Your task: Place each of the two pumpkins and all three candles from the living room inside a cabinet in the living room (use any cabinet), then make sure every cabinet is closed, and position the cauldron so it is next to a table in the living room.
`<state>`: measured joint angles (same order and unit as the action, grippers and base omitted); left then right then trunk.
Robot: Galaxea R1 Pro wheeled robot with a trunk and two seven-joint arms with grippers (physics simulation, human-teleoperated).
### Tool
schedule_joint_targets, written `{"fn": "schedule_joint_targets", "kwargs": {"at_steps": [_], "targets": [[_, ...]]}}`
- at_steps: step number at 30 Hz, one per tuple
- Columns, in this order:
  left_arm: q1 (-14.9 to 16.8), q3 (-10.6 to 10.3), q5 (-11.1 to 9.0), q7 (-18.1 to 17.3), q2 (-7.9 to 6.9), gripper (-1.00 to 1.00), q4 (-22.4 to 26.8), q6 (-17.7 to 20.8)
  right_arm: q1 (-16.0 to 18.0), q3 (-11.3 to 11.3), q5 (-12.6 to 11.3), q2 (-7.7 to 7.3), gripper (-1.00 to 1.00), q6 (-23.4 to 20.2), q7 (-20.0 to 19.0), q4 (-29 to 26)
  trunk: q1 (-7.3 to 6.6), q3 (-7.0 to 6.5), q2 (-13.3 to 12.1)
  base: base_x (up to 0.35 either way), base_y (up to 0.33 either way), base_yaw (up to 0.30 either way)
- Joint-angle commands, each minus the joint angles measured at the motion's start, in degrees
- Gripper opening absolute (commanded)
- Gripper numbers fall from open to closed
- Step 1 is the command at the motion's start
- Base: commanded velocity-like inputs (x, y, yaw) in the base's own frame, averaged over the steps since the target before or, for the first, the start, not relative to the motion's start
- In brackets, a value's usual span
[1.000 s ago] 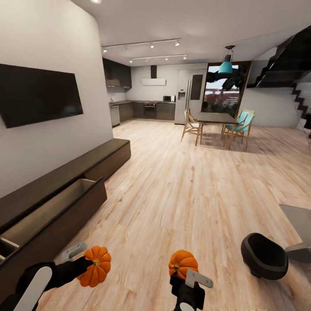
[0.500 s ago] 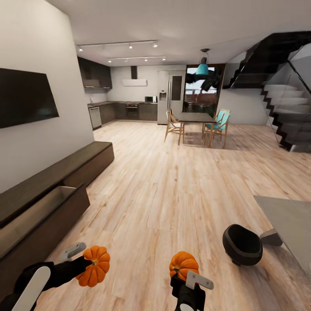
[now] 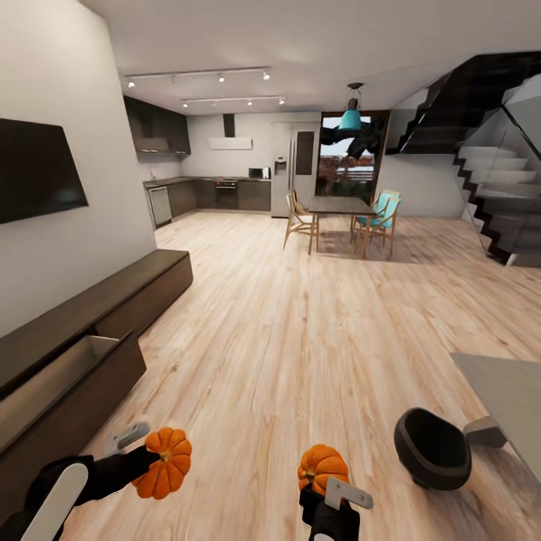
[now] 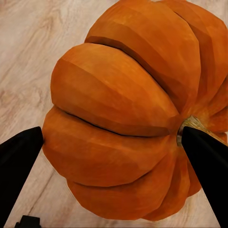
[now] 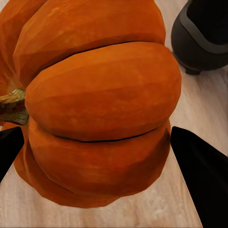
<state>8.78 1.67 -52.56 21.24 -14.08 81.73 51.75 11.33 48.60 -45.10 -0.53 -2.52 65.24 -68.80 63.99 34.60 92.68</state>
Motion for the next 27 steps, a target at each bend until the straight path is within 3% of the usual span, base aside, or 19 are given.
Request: {"fn": "schedule_joint_targets", "kwargs": {"at_steps": [1, 27], "targets": [[0.0, 0.0, -0.2, 0.0, 0.0, -1.0, 0.0, -0.1, 0.0, 0.0, 0.1, 0.02, -1.0, 0.0, 0.2, 0.1, 0.0, 0.0, 0.0, 0.331, 0.0, 0.0], [0.0, 0.0, -0.3, 0.0, 0.02, -1.0, 0.0, -0.1, 0.0, 0.1, 0.1, 0.49, -1.0, 0.0, 0.1, 2.9, 0.0, 0.0, 0.0, 0.331, 0.01, -0.043]]}}
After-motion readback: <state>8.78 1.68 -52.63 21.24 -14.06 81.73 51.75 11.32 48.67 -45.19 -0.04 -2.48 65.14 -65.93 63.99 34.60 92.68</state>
